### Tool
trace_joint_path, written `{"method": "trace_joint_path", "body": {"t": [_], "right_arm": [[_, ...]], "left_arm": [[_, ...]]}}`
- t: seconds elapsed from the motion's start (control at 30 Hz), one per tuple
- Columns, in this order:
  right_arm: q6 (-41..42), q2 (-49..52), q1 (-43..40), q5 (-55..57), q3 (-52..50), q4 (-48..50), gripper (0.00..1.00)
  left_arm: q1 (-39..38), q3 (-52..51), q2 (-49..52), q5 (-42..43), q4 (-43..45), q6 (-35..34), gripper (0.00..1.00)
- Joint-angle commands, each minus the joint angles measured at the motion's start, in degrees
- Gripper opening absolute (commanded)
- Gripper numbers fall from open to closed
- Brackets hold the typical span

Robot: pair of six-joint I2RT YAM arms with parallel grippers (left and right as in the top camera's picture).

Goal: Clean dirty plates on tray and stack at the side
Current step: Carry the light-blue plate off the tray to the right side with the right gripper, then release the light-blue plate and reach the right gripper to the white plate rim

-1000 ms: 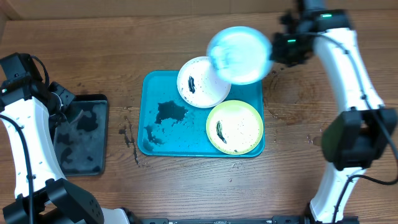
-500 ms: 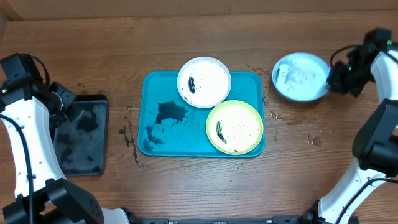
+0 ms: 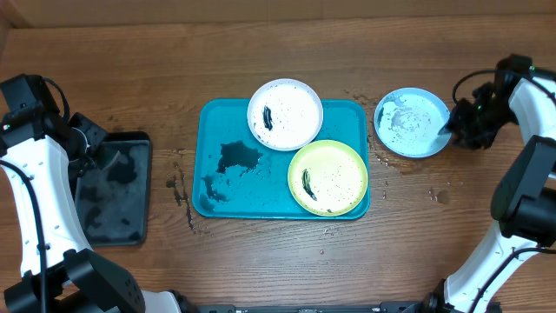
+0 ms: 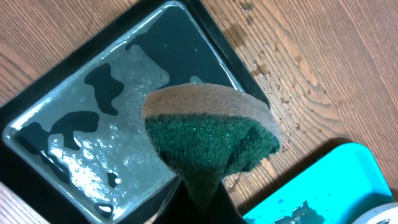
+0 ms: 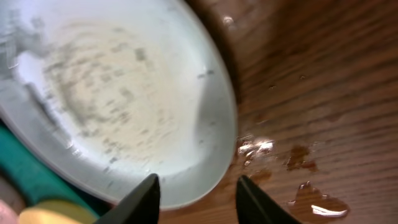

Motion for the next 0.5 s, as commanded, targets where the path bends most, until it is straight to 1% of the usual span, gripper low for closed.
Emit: {"method": "trace_joint_path", "body": {"t": [0.0, 0.07, 0.13, 0.17, 0.23, 0.27, 0.37, 0.4, 0.47], "right_arm": [[-0.1, -3.5, 3.5, -5.7, 8.2, -3.2, 0.47], [-0.2, -4.1, 6.6, -8.7, 9.4, -2.3, 0.49], [-0.2, -4.2, 10.7, -9.8, 9.6, 0.3, 0.49], [0.0, -4.1, 12.8, -9.8, 9.6, 2.0, 0.52], [-0.1, -3.9, 16.9, -9.8, 9.1, 6.1, 0.63], [-0.1, -3.7, 19.1, -9.6, 9.0, 8.4, 0.71], [0.0, -2.8, 25.2, -4.4, 9.0, 14.2, 0.76], [1.2, -2.1, 28.0, 0.6, 9.0, 16.6, 0.76], [3.5, -0.9, 31.1, 6.4, 9.0, 19.1, 0.76]], "left_arm": [[0.0, -0.3, -0.3, 2.4, 0.2, 1.2, 0.04], [-0.3, -0.3, -0.3, 3.1, 0.4, 1.3, 0.04], [-1.1, -0.3, -0.3, 4.7, 1.1, 3.2, 0.04], [-1.5, -0.3, -0.3, 5.6, 1.4, 4.1, 0.04], [-2.5, -0.3, -0.3, 7.3, 1.9, 5.7, 0.04], [-3.2, -0.3, -0.3, 7.9, 2.2, 6.6, 0.04], [-5.5, -0.3, -0.3, 8.0, 2.6, 7.7, 0.04], [-6.5, -0.3, -0.3, 8.0, 2.8, 7.7, 0.04], [-7.7, -0.3, -0.3, 7.9, 3.1, 7.7, 0.04]]}}
